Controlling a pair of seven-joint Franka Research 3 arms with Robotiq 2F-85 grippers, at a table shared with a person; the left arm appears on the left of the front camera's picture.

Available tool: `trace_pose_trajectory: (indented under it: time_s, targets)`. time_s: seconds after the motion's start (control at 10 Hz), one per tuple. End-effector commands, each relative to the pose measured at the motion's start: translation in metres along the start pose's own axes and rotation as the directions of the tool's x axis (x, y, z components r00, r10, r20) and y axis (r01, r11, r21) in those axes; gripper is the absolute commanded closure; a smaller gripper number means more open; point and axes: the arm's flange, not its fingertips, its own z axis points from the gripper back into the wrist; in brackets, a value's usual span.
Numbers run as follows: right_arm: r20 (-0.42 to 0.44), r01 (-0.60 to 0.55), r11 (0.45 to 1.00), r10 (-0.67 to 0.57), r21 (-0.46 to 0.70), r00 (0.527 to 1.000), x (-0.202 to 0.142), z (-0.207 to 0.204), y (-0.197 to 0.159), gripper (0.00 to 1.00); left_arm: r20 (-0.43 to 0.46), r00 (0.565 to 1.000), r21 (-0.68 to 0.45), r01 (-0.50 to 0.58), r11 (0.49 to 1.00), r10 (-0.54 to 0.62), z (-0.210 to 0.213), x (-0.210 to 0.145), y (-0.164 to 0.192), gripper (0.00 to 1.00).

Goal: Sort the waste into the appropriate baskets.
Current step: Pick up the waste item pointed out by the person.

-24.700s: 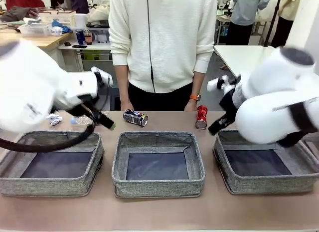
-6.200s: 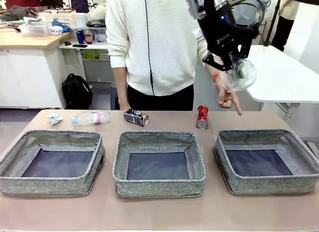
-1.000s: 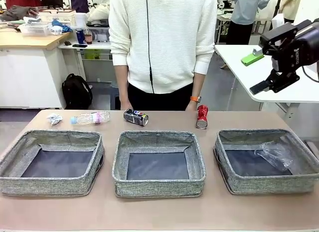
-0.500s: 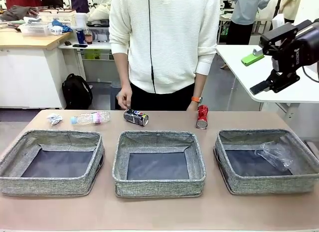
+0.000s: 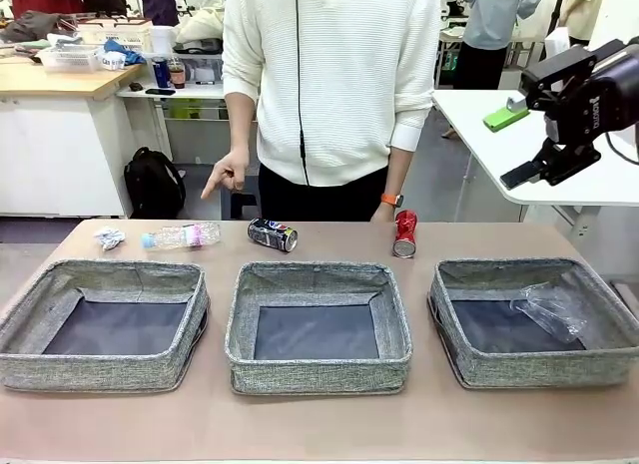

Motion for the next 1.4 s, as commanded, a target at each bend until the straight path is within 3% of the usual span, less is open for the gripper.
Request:
trace_pose_trajectory:
  time_s: [0.0,0.7,0.8,0.9,1.0,1.1,1.2,1.3]
  targets:
    - [0.003,-0.008,1.0,0.008,0.024,1.0,0.002,0.002,0.005,0.0,0.007,1.0,-0.018,0.026,1.0,-0.026,-0.001,0.002,-0.002,0.0]
    - [0.003,-0.008,1.0,0.008,0.024,1.0,0.002,0.002,0.005,0.0,0.0,1.0,0.0,0.0,1.0,0.0,0.0,0.0,0.0,0.0]
    - [0.003,-0.008,1.0,0.008,0.024,1.0,0.002,0.002,0.005,0.0,-0.137,0.939,0.252,0.34,0.906,-0.315,-0.025,0.023,-0.005,0.0]
    - [0.003,-0.008,1.0,0.008,0.024,1.0,0.002,0.002,0.005,0.0,-0.35,0.832,0.286,0.532,0.797,-0.43,-0.051,0.075,0.013,0.0]
    - [0.003,-0.008,1.0,0.008,0.024,1.0,0.002,0.002,0.005,0.0,-0.557,0.682,0.306,0.699,0.646,-0.474,-0.078,0.123,0.039,0.0]
    - [0.003,-0.008,1.0,0.008,0.024,1.0,0.002,0.002,0.005,0.0,-0.717,0.509,0.286,0.839,0.463,-0.477,-0.106,0.158,0.065,0.0]
    - [0.003,-0.008,1.0,0.008,0.024,1.0,0.002,0.002,0.005,0.0,-0.785,0.392,0.223,0.901,0.372,-0.48,-0.127,0.172,0.081,0.0]
    - [0.003,-0.008,1.0,0.008,0.024,1.0,0.002,0.002,0.005,0.0,-0.844,0.28,0.223,0.959,0.175,-0.457,-0.139,0.177,0.095,0.0]
